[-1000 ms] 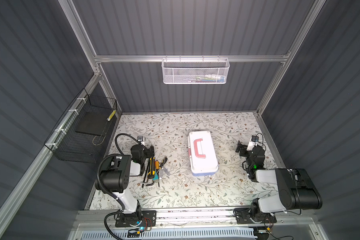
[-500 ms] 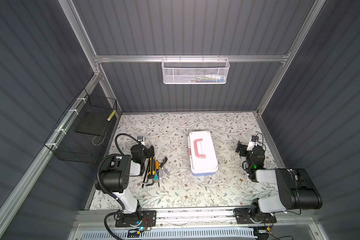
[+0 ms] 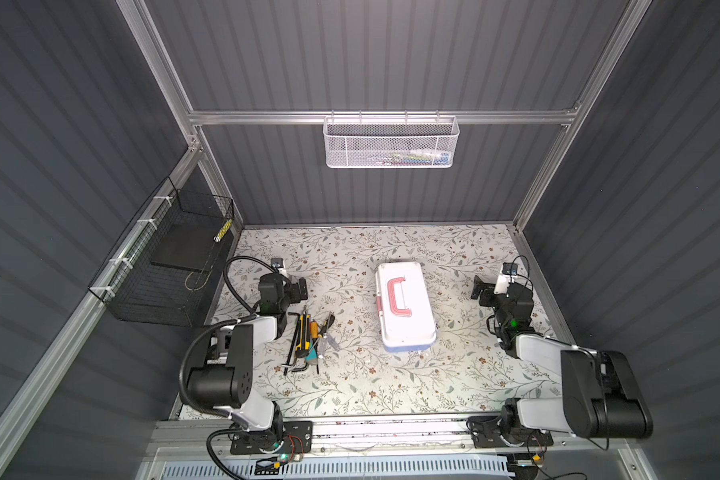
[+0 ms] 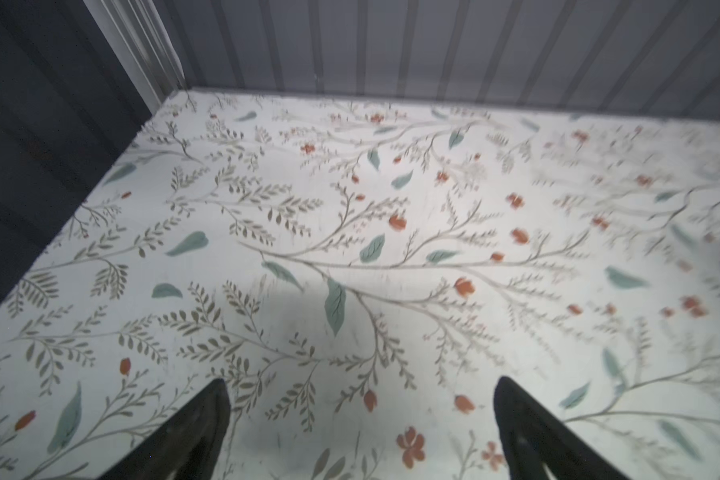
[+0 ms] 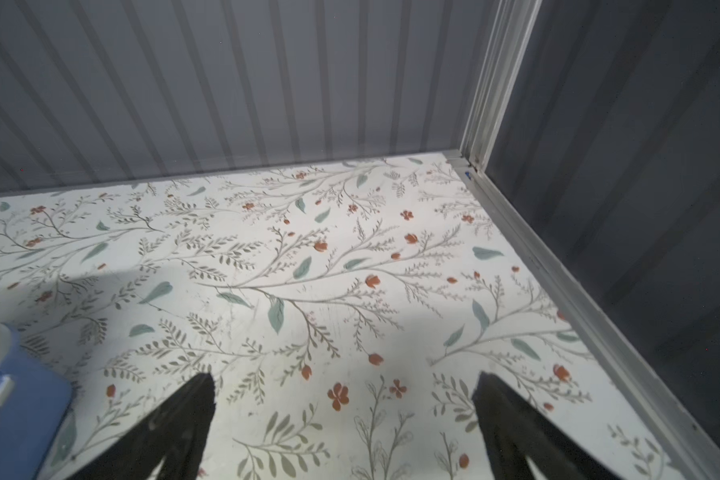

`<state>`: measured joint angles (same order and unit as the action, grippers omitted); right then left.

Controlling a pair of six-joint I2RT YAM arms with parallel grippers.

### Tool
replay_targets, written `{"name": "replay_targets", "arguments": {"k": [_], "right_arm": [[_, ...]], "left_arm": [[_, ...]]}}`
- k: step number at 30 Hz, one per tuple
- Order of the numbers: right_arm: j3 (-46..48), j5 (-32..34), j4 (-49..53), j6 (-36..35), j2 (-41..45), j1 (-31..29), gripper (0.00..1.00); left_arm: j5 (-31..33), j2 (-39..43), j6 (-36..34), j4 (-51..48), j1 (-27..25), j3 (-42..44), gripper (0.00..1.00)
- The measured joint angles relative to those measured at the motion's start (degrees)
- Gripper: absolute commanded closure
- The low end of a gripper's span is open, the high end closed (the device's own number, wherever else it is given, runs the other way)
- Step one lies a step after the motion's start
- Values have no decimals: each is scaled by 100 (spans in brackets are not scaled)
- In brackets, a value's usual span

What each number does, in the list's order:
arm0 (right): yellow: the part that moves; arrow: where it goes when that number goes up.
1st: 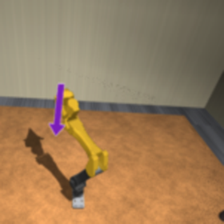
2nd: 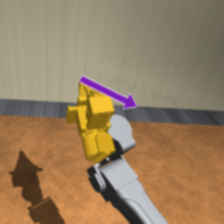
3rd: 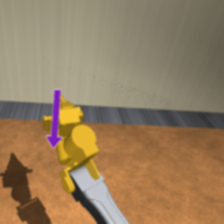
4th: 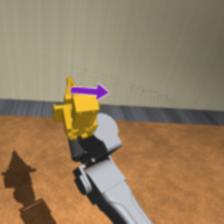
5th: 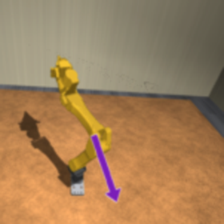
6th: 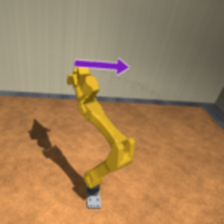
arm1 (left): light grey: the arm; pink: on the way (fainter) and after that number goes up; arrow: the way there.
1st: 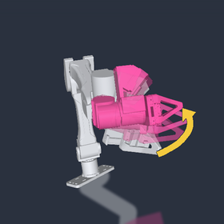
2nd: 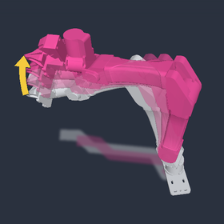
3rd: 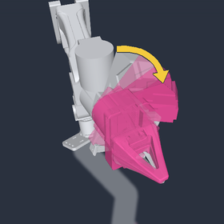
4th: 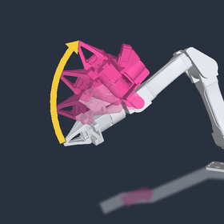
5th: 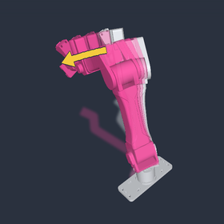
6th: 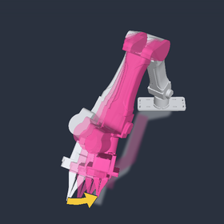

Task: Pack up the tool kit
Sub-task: 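Reach the right gripper to the pink handle while the left gripper approaches the box side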

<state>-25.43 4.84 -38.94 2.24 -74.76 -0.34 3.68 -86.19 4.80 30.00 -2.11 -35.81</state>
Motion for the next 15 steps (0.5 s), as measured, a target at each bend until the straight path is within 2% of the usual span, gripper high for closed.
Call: {"name": "replay_targets", "arguments": {"k": [4,7,11,15], "right_arm": [[-955,-57,1508,190,627,-341,8],[-1711,-57,2721,184,883,-1027,15],[-2455,-289,4223,354,968,-1952,19],[-2857,-605,5442,839,968,-2531,20]], "left_arm": [[-483,616,713,-1029,0,-417,1],[-1126,798,1106,-1508,-79,-603,1],[-1572,1351,1353,-2002,-675,-319,1],[-1878,1790,1628,-2365,-1303,-105,1]]}}
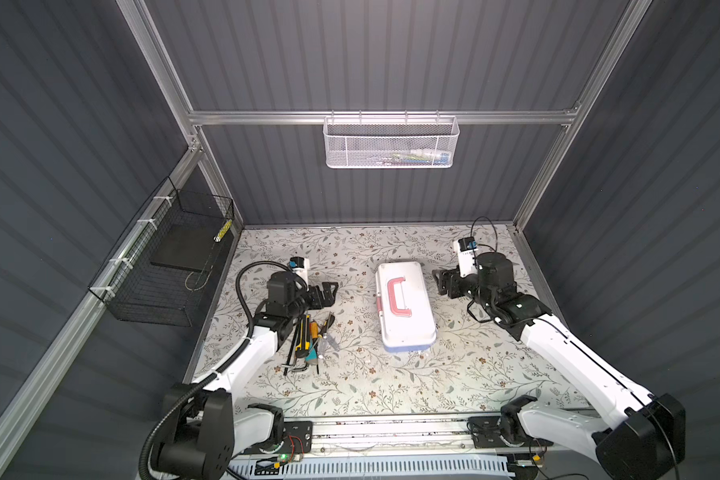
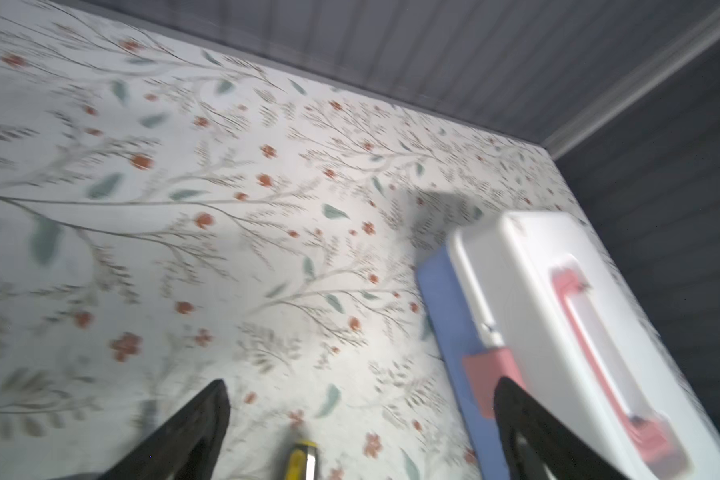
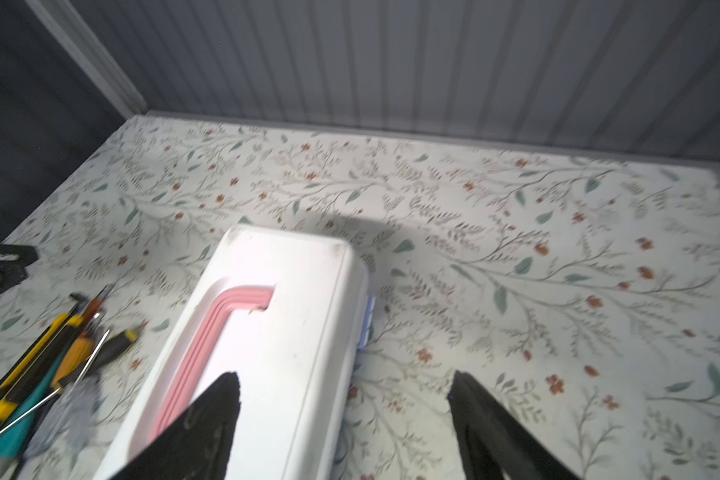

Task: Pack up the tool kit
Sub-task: 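Reach the right gripper to the pink handle while the left gripper approaches the box side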

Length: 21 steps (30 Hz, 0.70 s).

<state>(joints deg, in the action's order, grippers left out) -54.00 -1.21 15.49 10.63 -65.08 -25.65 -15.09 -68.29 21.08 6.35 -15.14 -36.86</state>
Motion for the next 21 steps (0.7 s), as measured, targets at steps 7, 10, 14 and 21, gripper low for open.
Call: {"name": "replay_targets", "arguments": {"k": [7,10,14,21], "right_arm": [[-420,-793,1036,907,-271,-568,22],[-621,-988,1209,1121,-629,-688,23],[-804,-1128,1344,1294,-1095,-881,24],[-1296,-1207,1349,1495,-1803,-1113,27]], "left_arm": [[-249,173,752,271,-291,765,0],[-162,55,885,413,-590,802,1],[-68,-131,1014,846,-933,802,0],[243,-874,1150,1300,-1340,767,0]]}}
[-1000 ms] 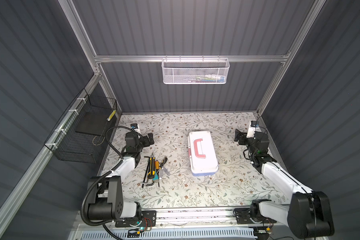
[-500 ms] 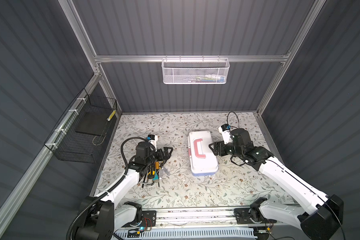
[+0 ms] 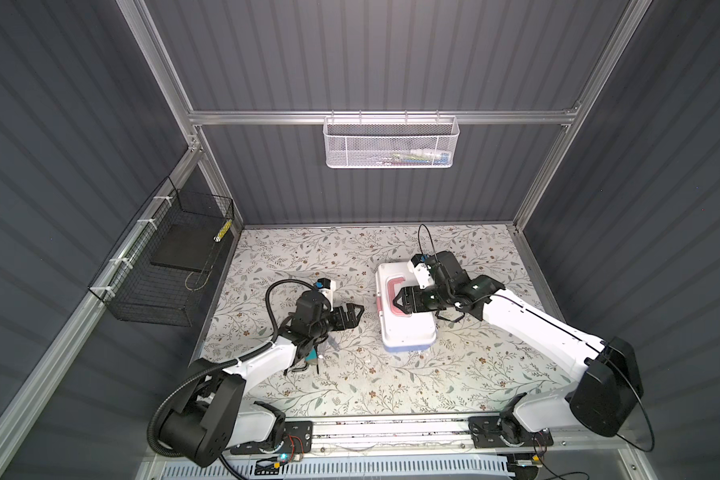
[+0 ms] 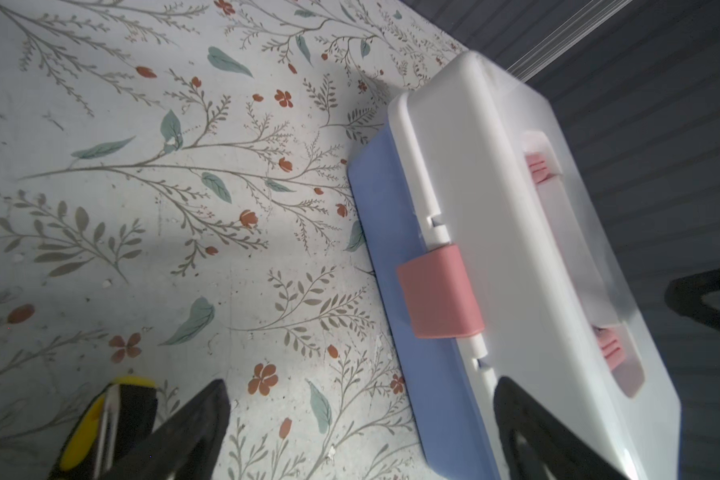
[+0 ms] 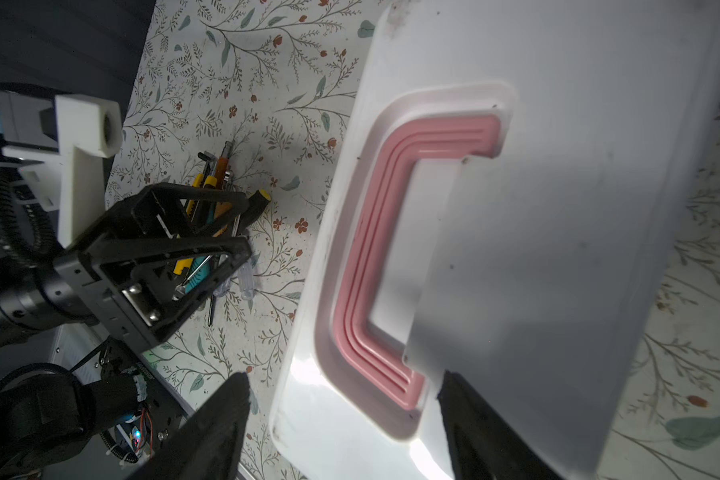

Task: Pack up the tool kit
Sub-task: 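Reach the right gripper to the pink handle while the left gripper approaches the box side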

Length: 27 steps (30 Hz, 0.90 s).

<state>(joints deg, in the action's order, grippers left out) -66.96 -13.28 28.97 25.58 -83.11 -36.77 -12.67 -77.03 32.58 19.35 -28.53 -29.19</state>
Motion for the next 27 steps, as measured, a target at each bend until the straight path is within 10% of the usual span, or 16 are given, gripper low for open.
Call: {"name": "replay_targets", "arguments": {"k": [27], "right_arm": [[-584,326,-358,1012,-1139,-330,22]], "left_arm": [[667,-973,214,656,-522,-442,0]]}}
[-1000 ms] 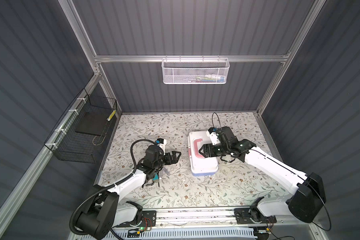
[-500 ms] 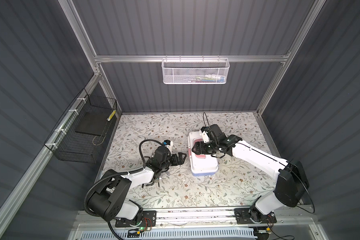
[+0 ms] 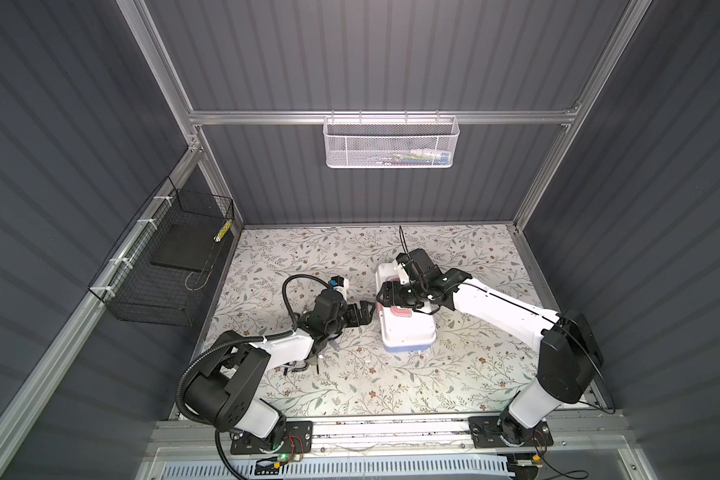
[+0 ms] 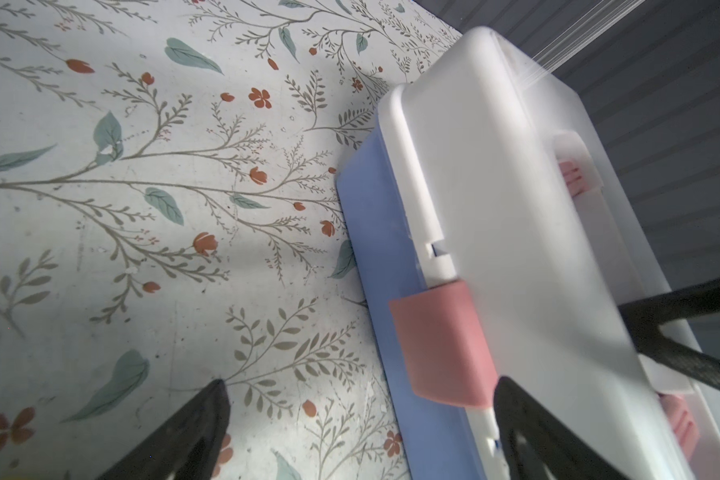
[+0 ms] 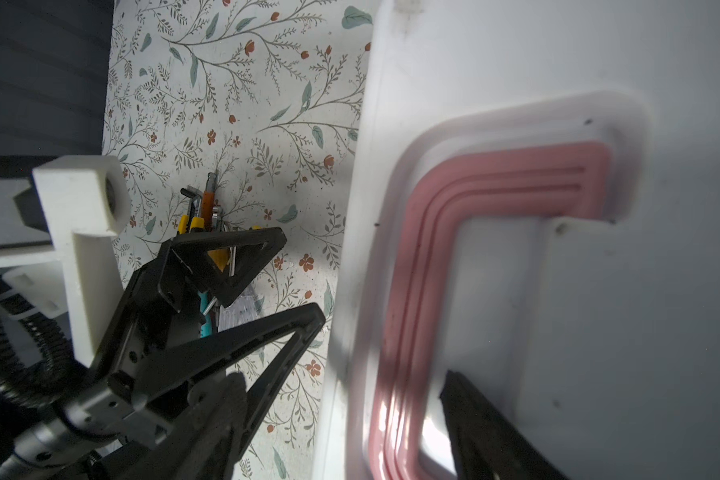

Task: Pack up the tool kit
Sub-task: 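Reach the right gripper to the pink handle while the left gripper approaches the box side, then close the right gripper on the pink handle of the tool box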

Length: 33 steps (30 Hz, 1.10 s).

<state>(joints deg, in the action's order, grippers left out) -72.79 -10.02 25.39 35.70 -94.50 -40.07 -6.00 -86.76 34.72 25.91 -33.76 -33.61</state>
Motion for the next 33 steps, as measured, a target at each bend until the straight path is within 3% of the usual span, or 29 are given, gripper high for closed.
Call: {"name": "replay_targets", "arguments": {"k": [11,33], "right_arm": [[286,-380,-625,162,39,66,22],[1532,-2782,-3174,566,223,754,26]], "left_arm": [[-11,-457,-111,74,-42,-374,0],[481,-96,-170,-627,-33,-415,0]]}}
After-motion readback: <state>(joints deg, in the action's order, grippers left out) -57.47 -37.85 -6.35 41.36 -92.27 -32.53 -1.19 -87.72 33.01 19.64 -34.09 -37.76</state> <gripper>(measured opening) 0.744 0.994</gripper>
